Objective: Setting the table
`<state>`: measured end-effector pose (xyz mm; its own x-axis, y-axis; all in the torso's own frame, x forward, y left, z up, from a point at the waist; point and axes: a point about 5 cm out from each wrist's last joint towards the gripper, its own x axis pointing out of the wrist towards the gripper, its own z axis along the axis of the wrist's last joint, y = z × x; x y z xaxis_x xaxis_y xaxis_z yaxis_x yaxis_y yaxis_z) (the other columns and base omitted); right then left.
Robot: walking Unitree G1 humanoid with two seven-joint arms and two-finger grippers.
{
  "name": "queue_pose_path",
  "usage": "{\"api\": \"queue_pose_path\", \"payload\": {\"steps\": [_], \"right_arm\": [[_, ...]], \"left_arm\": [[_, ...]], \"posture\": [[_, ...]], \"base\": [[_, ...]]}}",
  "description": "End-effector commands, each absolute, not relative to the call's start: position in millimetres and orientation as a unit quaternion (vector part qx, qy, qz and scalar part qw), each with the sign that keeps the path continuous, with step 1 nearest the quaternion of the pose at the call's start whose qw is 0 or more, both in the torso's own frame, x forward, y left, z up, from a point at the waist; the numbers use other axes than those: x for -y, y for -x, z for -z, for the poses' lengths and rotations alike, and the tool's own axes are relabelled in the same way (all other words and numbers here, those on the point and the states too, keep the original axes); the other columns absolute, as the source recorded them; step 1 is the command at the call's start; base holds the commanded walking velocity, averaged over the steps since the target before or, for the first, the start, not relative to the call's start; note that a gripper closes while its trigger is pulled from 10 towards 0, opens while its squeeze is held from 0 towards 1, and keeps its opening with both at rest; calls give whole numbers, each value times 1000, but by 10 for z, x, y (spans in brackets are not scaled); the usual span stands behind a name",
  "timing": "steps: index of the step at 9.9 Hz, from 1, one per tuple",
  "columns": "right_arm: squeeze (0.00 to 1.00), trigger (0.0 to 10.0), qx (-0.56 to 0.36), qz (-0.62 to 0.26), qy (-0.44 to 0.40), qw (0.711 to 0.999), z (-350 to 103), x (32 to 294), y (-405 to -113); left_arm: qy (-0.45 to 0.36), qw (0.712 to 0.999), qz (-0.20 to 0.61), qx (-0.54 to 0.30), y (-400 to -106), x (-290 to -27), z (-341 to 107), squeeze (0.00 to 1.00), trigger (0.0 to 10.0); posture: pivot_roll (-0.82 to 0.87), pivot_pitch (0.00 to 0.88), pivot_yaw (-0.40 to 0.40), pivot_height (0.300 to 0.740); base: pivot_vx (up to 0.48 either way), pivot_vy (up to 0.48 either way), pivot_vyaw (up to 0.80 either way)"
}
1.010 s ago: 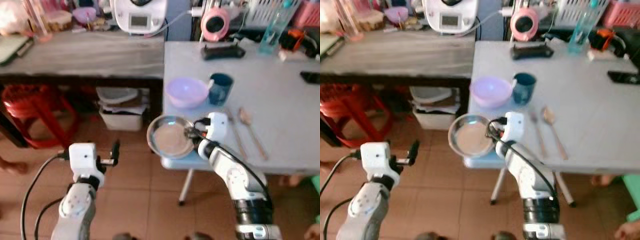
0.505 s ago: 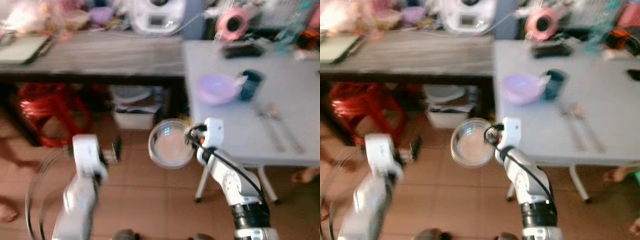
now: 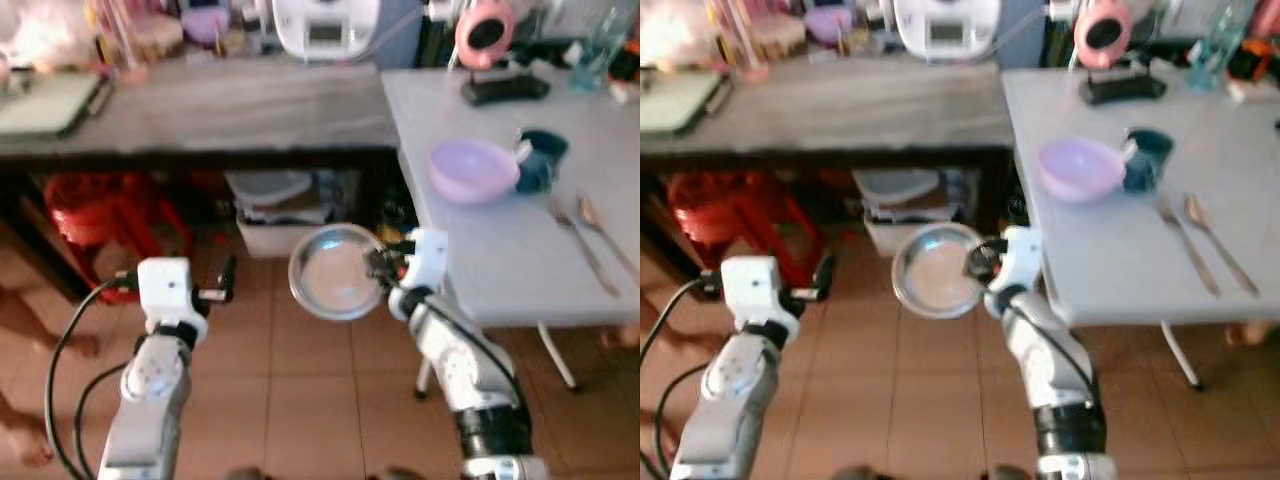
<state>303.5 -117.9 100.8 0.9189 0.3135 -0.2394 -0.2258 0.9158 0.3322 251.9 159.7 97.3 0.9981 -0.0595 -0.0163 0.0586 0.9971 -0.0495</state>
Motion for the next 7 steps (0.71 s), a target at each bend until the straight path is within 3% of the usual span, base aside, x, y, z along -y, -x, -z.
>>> {"api": "queue_pose_path", "payload": {"steps": [1, 4, 7], "right_arm": [[0, 10000, -120, -128, -140, 975, -1088, 1279, -3054], [0, 10000, -77, -126, -122, 982, -1194, 1329, -3043], [0, 10000, -61, -140, -104, 983, -1226, 1302, -3027]], "left_arm": [[23, 999, 44, 1, -2530, -1523, -1011, 0, 10000], [30, 998, 47, 4, -2507, -1491, -1004, 0, 10000], [19, 999, 38, 1, -2540, -1526, -1004, 0, 10000]], "posture": [[51, 37, 36, 740], [48, 29, 29, 740], [43, 27, 30, 740]], "base": [[465, 0, 0], [480, 0, 0], [336, 335, 0]]}}
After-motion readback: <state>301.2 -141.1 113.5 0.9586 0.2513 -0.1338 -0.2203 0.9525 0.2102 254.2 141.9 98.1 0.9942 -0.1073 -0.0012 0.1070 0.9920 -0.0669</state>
